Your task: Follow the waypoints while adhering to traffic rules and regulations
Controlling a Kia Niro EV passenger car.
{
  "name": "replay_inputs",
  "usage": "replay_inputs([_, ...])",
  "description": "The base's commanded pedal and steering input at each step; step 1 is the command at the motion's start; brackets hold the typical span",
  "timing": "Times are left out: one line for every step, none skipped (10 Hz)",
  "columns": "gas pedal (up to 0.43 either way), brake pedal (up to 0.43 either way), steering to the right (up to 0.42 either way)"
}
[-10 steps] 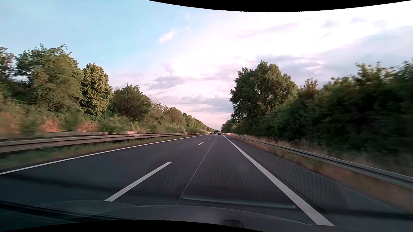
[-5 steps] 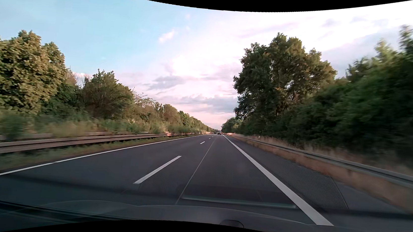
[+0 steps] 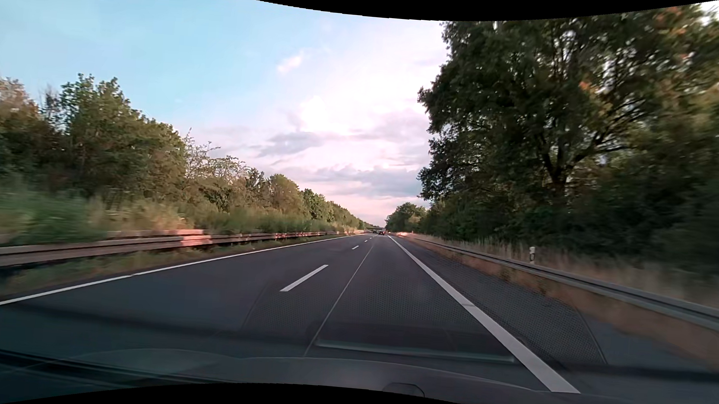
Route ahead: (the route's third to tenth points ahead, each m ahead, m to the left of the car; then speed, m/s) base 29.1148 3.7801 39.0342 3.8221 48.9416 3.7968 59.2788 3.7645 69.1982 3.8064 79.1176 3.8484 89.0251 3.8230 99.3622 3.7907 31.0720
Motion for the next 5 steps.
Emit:
replay_inputs([0.118, 0.000, -0.003])
replay_inputs([0.118, 0.000, -0.004])
replay_inputs([0.118, 0.000, -0.004])
replay_inputs([0.118, 0.000, -0.004])
replay_inputs([0.118, 0.000, -0.003])
